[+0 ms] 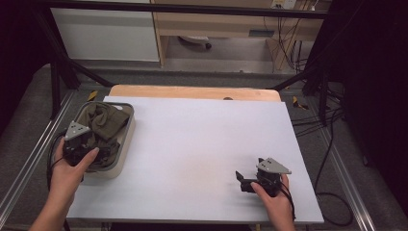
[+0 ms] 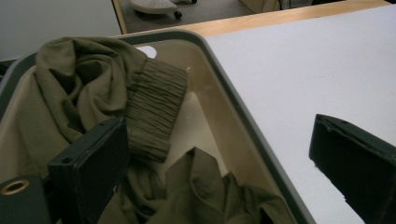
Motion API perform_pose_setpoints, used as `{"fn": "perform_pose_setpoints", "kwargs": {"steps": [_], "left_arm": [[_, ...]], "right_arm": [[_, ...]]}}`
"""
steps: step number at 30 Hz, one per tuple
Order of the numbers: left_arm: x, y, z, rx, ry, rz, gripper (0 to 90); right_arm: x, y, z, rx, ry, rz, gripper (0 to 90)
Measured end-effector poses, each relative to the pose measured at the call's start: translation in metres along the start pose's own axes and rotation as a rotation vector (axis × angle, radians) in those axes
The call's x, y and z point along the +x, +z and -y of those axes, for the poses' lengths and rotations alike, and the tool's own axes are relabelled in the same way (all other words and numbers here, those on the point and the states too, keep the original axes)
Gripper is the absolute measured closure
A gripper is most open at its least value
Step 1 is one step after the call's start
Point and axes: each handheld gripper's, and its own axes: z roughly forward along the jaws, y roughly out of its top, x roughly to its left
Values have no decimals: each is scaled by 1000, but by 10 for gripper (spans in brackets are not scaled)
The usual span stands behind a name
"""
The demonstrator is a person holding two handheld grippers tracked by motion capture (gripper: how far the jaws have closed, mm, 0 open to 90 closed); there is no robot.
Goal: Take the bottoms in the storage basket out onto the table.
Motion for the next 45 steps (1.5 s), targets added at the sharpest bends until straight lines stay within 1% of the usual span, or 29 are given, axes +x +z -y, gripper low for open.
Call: {"fn": "perform_pose_setpoints", "kwargs": {"steps": [2,3,4,5,6,9,13,15,16,19,21,22,25,26,27,28,32,33,34,35,36,37,39,41,43,44,45], "left_arm": [[2,3,1,17,6,-1,49],[2,3,1,17,6,-1,49],[3,6,2,30,14,-9,49],[3,6,2,30,14,-9,49],[5,7,2,33,16,-17,50],[6,8,1,38,15,-18,54],[9,11,-5,48,12,-27,57],[10,11,-7,52,9,-25,60],[12,12,-10,51,10,-16,61],[14,14,-16,64,20,-27,61],[15,14,-18,66,18,-29,62],[17,15,-21,72,11,-35,62],[21,16,-24,80,3,-40,63],[25,18,-26,88,-8,-47,64],[25,18,-26,88,-8,-47,65],[30,19,-29,97,-28,-56,68],[38,20,-32,118,-39,-80,81],[38,20,-32,118,-39,-80,88],[42,21,-32,128,-50,-83,92],[42,21,-32,128,-50,-83,95],[46,22,-31,134,-60,-93,103],[47,23,-30,139,-59,-96,110],[51,26,-27,175,-61,-102,135],[53,30,-24,198,-65,-112,136],[54,32,-23,207,-67,-114,135],[57,36,-20,220,-74,-117,134],[57,36,-20,220,-74,-117,134]], "right_arm": [[0,0,0,-1,0,0,24],[0,0,0,-1,0,0,24],[0,-1,0,-3,-1,0,24],[0,-1,0,-3,-1,0,24],[1,-1,0,-3,0,0,24],[1,-1,0,-1,-4,-2,24],[3,0,0,-1,-5,-5,24],[3,0,0,-1,-6,-5,23],[3,0,0,-1,-8,-7,23],[3,-1,0,-5,-8,-8,22],[3,-1,0,-6,-11,-8,22],[3,-1,0,-5,-11,-10,22],[3,0,0,-4,-13,-8,22],[4,0,-1,-3,-13,-8,22],[4,0,-1,-4,-14,-7,22],[3,-1,-1,-6,-17,-6,22],[3,-1,-1,-7,-12,-5,22],[3,-1,-1,-7,-12,-5,22],[2,-1,-1,-7,-15,-4,22],[2,-1,-1,-7,-15,-4,22],[2,0,-1,-9,-16,-5,22],[3,0,-1,-7,-16,-5,22],[3,-1,-1,-7,-18,-8,22],[3,-1,-1,-7,-21,-9,22],[3,0,-1,-7,-21,-10,22],[3,0,-1,-6,-19,-11,22],[3,0,-1,-6,-19,-11,22]]}}
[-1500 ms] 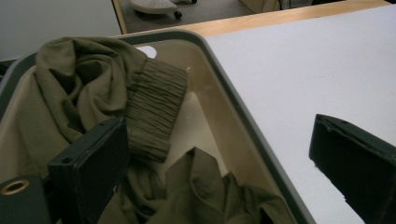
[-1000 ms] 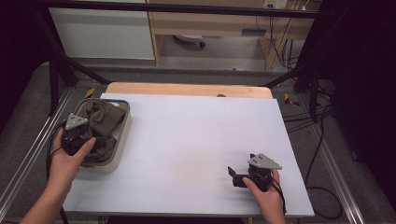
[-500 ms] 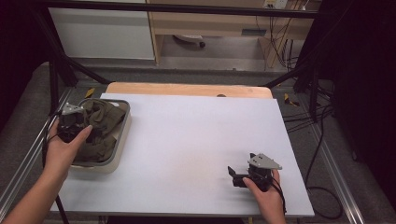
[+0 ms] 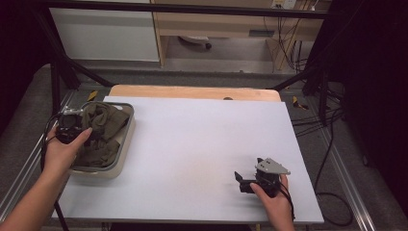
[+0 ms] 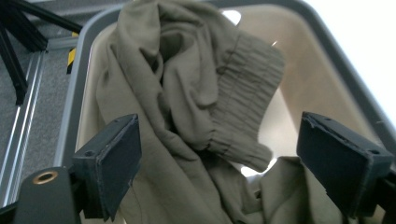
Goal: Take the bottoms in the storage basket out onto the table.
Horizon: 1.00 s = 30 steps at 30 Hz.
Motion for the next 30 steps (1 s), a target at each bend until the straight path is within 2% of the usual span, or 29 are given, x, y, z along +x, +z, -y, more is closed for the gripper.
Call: {"fn": "perform_pose_setpoints", "kwargs": {"steps": [2,10,11,12,13,17,19,24,28,30], "left_arm": [[1,6,1,13,-18,-2,133],[-3,16,2,34,-19,-8,130],[-5,18,2,32,-2,-25,131],[-5,18,2,32,-2,-25,131],[-5,21,1,27,7,-47,134],[-4,31,4,37,-21,-60,143],[-5,34,5,49,-16,-72,140],[-6,38,6,65,-2,-80,131],[-4,41,8,76,-12,-89,128],[-3,37,8,66,-24,-87,136]], "right_arm": [[0,0,0,0,2,-5,21],[0,1,0,5,4,-9,21],[1,1,0,8,1,-10,21],[1,1,0,8,1,-10,21],[1,2,0,18,-9,-8,21],[2,3,1,28,-10,-10,21],[2,3,1,26,-9,-11,21],[2,2,1,26,-8,-16,21],[2,2,0,22,-13,-20,21],[2,2,0,24,-12,-25,21]]}}
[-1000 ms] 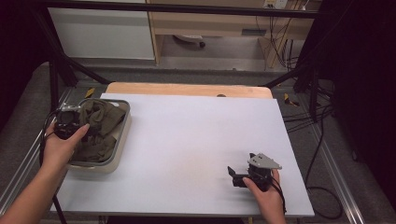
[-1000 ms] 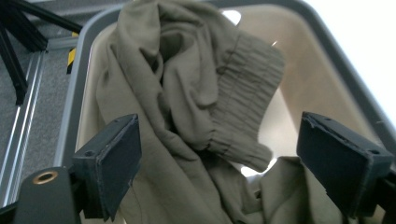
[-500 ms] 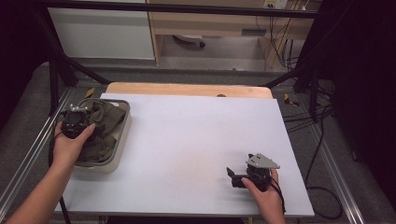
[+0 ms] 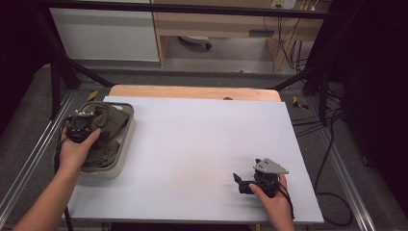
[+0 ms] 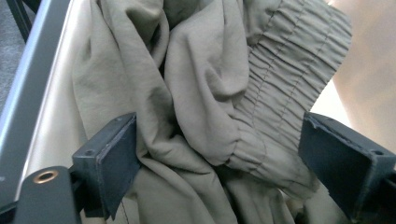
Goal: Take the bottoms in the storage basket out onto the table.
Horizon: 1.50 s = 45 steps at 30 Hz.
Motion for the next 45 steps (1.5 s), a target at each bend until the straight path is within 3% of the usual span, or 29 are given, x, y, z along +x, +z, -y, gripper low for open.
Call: {"fn": "perform_pose_setpoints", "kwargs": {"steps": [5,8,11,18,22,28,33,36,39,40,41,44,45], "left_arm": [[2,-1,0,-9,-17,15,125],[-3,7,1,40,31,1,80],[-3,11,2,54,28,-8,64],[2,23,2,89,-26,9,35],[0,29,3,113,8,8,0],[-2,30,3,119,27,6,5],[-1,32,3,144,-2,39,165],[-1,32,2,147,-1,37,297],[-1,31,0,147,26,31,442],[0,28,-1,142,20,30,442],[4,24,-2,126,-13,45,585],[7,20,-3,107,-38,60,712],[11,12,-4,70,-71,92,754]], "right_arm": [[1,2,-1,5,-5,-7,20],[2,2,-1,9,-18,-5,20],[2,1,-1,11,-19,-6,20],[2,3,-1,22,-28,-16,21],[3,2,-1,23,-29,-17,20],[3,3,-1,22,-32,-18,20],[4,4,-1,23,-37,-18,21],[4,4,-1,23,-38,-19,21],[3,3,-1,23,-37,-20,21],[3,3,-1,23,-37,-20,21],[3,3,-1,23,-36,-20,21],[3,3,-1,23,-35,-21,21],[3,3,-1,23,-34,-21,21]]}}
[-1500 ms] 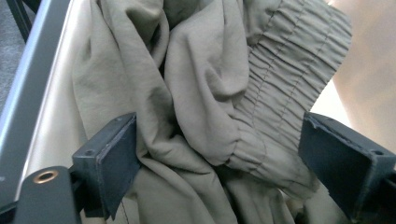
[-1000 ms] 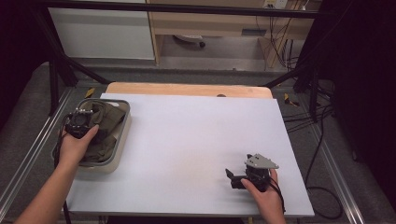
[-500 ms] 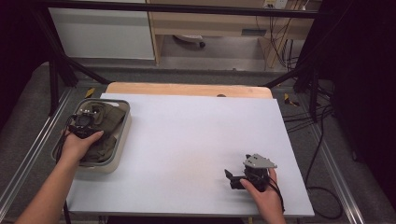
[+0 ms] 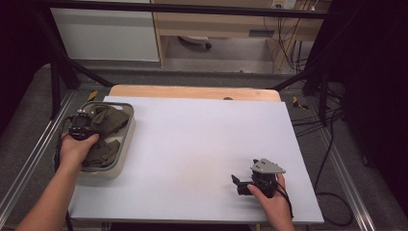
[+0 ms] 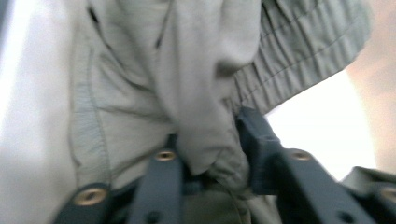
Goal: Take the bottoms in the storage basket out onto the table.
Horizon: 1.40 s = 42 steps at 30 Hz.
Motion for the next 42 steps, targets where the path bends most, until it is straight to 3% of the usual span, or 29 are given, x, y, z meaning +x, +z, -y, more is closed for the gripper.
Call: {"fn": "perform_pose_setpoints", "kwargs": {"steps": [8,17,21,27,34,38,42], "left_arm": [[10,-33,-5,-110,-46,94,807],[8,-46,-10,-169,-50,127,813],[8,-60,-19,-224,-77,157,815],[6,-77,-31,-267,-70,183,819],[9,-100,-43,-354,-156,286,820],[8,-108,-47,-380,-172,312,820],[9,-114,-52,-404,-224,374,820]], "right_arm": [[2,1,0,3,-1,-3,22],[1,0,0,0,0,0,21],[1,0,0,-2,-2,0,21],[0,-1,0,-4,6,1,21],[1,-1,0,-5,6,2,21],[0,-1,0,-7,7,3,21],[1,-1,0,-6,9,1,21]]}}
